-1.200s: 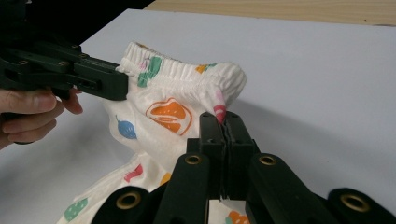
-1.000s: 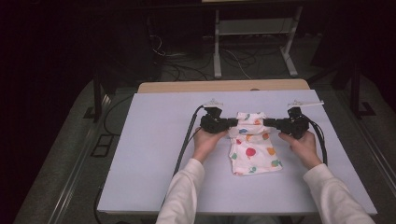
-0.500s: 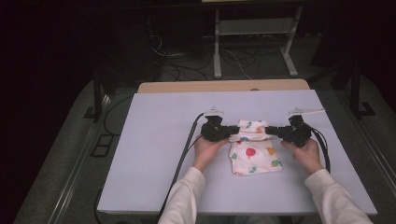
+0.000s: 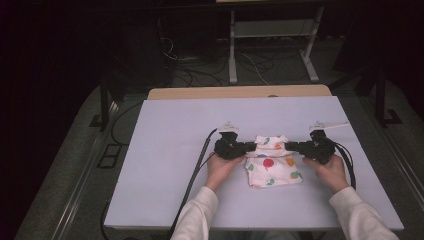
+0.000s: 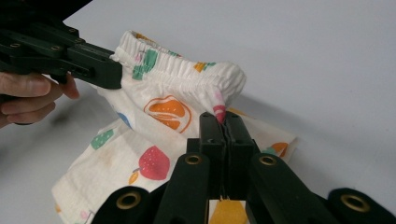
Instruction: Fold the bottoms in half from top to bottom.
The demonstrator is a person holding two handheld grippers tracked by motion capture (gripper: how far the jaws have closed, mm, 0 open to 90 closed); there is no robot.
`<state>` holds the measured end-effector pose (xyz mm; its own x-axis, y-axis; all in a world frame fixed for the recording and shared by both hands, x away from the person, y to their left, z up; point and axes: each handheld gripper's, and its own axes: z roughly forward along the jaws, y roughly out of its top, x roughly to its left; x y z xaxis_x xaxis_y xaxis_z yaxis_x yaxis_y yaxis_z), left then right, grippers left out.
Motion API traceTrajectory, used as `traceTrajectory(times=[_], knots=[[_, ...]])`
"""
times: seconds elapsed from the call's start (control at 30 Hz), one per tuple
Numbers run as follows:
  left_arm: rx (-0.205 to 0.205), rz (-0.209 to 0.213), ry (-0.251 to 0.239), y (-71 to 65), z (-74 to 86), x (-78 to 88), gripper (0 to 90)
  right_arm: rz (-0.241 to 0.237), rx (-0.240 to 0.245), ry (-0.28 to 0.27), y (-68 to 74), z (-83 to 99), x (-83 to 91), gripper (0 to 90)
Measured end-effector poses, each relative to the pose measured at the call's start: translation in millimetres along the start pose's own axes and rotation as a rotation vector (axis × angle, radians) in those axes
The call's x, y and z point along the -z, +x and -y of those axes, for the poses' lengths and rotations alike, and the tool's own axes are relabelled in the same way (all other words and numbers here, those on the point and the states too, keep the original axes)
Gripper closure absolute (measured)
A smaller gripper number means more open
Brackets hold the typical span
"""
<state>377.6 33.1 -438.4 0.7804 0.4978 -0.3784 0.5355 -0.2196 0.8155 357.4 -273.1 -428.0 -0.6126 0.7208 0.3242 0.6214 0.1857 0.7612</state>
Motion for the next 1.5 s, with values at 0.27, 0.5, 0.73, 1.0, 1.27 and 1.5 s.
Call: traceTrajectory(times=[0.27,0.5,0.73,1.0,1.27,1.5], knots=[[-0.009,0.0,0.02,-4.9,5.5,0.8,87.1,-0.009,0.013,0.016,3.3,4.3,3.5,87.0],[-0.022,0.0,0.041,-9.5,7.9,2.6,87.0,-0.011,0.013,0.036,2.8,6.2,1.9,87.0],[-0.037,0.008,0.063,-15.8,9.1,1.0,87.1,-0.017,0.01,0.049,2.0,11.5,4.3,86.9],[-0.055,0.014,0.086,-24.0,12.1,0.8,87.0,-0.025,0.025,0.063,0.1,16.5,6.4,86.5],[-0.063,0.025,0.105,-26.3,17.4,-0.6,86.7,-0.031,0.011,0.087,-0.6,18.8,5.9,85.1],[-0.064,0.023,0.109,-25.5,23.6,-1.6,86.5,0.004,-0.029,0.111,-1.6,22.6,11.8,54.7]])
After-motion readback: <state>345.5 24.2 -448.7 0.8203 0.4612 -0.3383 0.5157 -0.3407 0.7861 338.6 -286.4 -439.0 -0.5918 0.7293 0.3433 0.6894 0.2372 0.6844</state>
